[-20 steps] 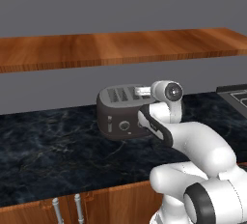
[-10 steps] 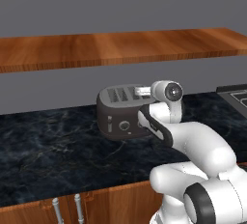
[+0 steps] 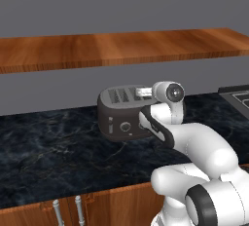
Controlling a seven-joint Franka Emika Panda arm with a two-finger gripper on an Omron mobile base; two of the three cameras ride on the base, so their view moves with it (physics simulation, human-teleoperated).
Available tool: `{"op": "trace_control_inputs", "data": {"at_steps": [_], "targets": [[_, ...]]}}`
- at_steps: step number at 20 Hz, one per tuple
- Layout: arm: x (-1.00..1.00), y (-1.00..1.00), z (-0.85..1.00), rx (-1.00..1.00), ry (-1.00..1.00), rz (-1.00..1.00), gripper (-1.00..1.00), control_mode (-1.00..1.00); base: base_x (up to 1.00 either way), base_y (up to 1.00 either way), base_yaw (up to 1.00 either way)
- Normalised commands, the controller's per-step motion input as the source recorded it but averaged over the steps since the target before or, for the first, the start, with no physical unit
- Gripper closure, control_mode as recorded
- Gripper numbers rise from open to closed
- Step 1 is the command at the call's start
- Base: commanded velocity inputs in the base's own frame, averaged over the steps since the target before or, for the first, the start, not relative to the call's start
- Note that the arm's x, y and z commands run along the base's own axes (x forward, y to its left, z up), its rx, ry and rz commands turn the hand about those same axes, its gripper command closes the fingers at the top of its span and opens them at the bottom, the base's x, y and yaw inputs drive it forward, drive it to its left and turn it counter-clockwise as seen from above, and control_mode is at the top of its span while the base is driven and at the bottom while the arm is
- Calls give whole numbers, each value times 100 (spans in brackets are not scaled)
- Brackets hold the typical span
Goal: Start the toaster. Once the lever pops up, take the bread to the plate on the dining counter.
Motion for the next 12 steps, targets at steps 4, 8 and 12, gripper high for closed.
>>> {"op": "trace_control_inputs", "data": {"at_steps": [4, 8, 12], "targets": [[0, 0, 0, 0, 0, 0, -100, -100, 0, 0, 0], [0, 0, 0, 0, 0, 0, -100, -100, 0, 0, 0], [0, 0, 0, 0, 0, 0, -100, -100, 0, 0, 0]]}}
